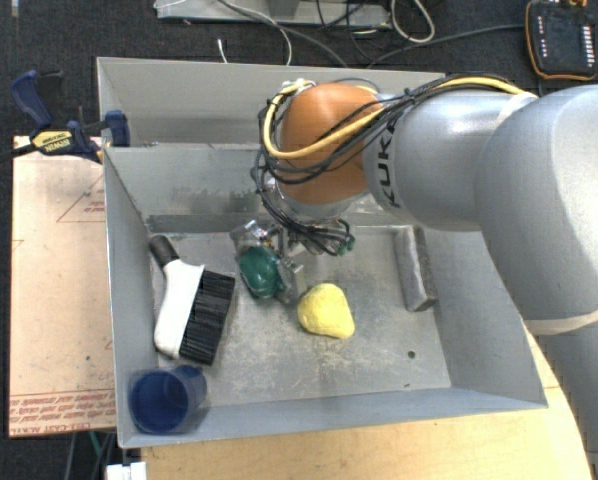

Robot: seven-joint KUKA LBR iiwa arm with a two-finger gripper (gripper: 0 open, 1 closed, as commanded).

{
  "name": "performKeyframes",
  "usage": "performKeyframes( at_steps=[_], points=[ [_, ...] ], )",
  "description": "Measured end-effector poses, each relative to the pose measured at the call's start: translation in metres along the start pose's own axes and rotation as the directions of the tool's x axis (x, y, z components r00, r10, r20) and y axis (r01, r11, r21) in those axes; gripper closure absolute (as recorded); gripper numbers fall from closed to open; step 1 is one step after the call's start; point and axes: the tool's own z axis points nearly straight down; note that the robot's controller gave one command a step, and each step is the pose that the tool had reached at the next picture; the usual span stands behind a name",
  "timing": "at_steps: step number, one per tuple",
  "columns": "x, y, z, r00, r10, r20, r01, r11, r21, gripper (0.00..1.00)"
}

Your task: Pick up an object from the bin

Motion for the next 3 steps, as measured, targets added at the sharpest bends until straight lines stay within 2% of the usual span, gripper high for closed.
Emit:
performKeyframes(
  at_steps=[2, 3],
  points=[
    [-0.001, 0.001, -0.023, 1.0, 0.002, 0.002, -0.002, 1.0, -0.001, 1.0],
    [0.0, 0.003, -0.063, 1.0, 0.002, -0.003, -0.002, 1.0, -0.005, 1.0]
  ],
)
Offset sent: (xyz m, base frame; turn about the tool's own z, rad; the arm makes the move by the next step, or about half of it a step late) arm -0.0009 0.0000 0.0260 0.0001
